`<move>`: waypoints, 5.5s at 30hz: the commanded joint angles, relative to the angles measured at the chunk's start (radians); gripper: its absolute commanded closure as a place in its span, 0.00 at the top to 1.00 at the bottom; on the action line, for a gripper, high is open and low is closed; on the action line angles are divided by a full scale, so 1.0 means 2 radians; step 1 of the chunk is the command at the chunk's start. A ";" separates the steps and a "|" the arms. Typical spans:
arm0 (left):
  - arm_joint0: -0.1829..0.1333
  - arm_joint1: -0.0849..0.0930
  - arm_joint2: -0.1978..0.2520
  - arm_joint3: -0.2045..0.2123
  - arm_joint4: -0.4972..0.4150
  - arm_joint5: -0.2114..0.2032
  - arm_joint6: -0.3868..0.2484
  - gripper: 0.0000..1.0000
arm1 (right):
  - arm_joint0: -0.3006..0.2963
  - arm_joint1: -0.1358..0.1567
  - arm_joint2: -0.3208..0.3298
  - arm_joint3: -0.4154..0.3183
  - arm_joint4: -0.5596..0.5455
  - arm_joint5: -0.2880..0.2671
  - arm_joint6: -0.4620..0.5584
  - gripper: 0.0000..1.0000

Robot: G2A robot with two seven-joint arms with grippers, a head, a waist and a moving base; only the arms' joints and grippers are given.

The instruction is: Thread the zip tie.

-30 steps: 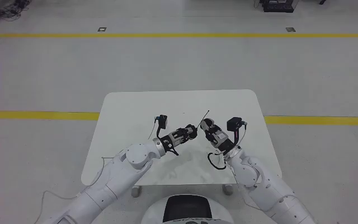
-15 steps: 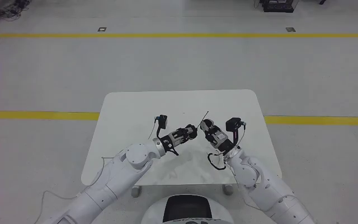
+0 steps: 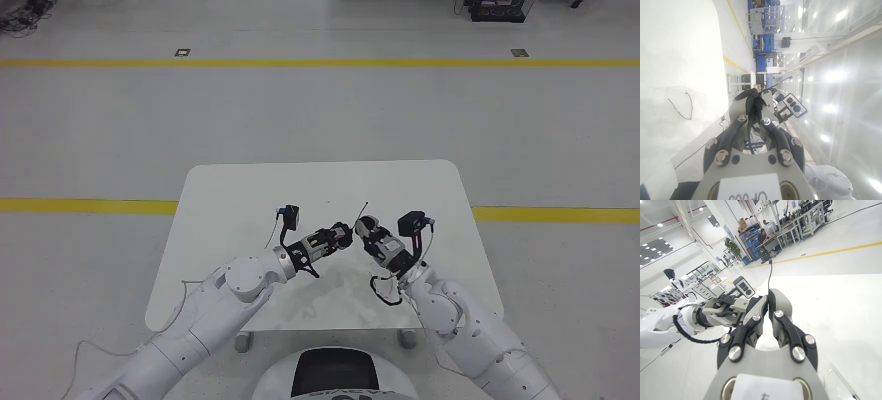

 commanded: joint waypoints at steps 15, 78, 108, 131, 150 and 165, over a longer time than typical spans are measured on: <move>0.000 0.000 0.000 0.000 0.000 0.000 0.000 0.00 | -0.023 0.008 0.025 -0.029 0.017 0.000 0.017 1.00; 0.010 -0.023 -0.029 0.058 -0.289 -0.055 -0.247 0.00 | 0.096 -0.032 0.038 0.195 0.861 0.038 0.710 0.29; 0.010 -0.023 -0.029 0.058 -0.289 -0.055 -0.247 0.00 | 0.121 -0.050 0.026 0.222 0.835 0.032 0.703 0.00; 0.010 -0.023 -0.029 0.058 -0.289 -0.055 -0.247 0.00 | 0.109 -0.049 0.047 0.222 0.810 0.029 0.695 0.00; 0.010 -0.023 -0.029 0.058 -0.289 -0.055 -0.247 0.00 | 0.101 -0.050 0.061 0.226 0.806 0.028 0.695 0.00; 0.010 -0.023 -0.029 0.058 -0.289 -0.055 -0.247 0.00 | 0.096 -0.049 0.073 0.229 0.804 0.028 0.696 0.00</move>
